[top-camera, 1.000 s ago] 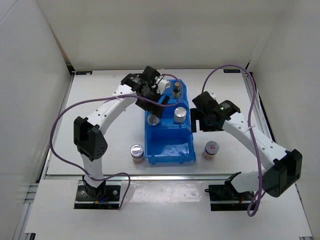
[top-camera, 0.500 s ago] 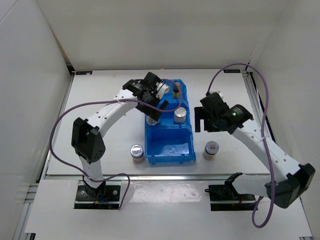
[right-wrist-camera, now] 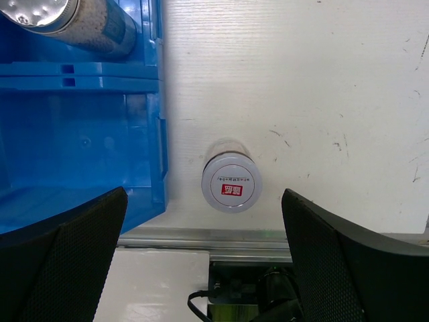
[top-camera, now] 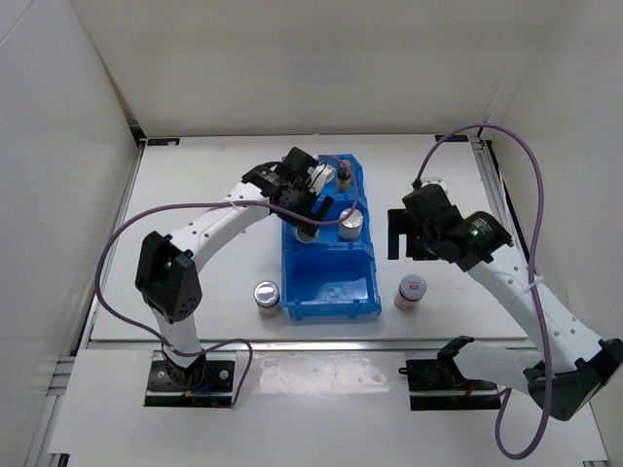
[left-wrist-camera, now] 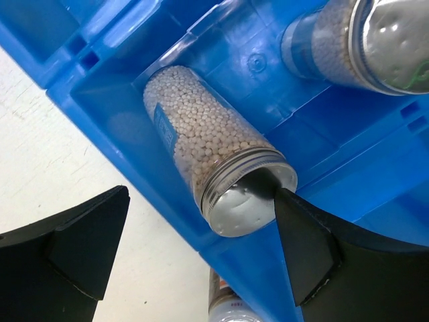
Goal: Organize the condiment bottles
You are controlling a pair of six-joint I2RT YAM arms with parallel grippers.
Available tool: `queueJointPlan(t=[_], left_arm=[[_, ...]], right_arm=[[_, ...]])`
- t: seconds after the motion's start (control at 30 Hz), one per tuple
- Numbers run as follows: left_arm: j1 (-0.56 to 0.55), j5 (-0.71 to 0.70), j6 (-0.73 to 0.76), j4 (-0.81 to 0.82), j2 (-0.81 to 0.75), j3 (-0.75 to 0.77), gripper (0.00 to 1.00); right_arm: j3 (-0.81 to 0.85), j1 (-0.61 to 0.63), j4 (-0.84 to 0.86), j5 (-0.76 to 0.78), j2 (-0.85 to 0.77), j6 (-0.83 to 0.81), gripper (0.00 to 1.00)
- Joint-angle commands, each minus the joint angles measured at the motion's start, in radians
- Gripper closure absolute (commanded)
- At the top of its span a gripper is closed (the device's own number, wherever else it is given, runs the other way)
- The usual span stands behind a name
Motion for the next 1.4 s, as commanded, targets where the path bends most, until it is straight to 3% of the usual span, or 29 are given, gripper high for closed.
queueJointPlan(t=[0.0, 0.9, 1.37], left_arm=[[-0.014, -0.007, -0.007, 0.045, 0.006, -0.008, 0.0], [-0.042, -0.07, -0.007, 0.054, -0.003, -0.04, 0.17], [0.071, -0.06, -0.027, 0.054, 0.026, 0.044, 0.2]], right_arm=[[0.022, -0.003, -0.014, 0.018, -0.005, 0.007, 0.01], [0.003, -0.003, -0.014, 0.038, -0.016, -0.002, 0.01], [0.003, -0.003, -0.014, 0.038, -0.016, -0.002, 0.01]])
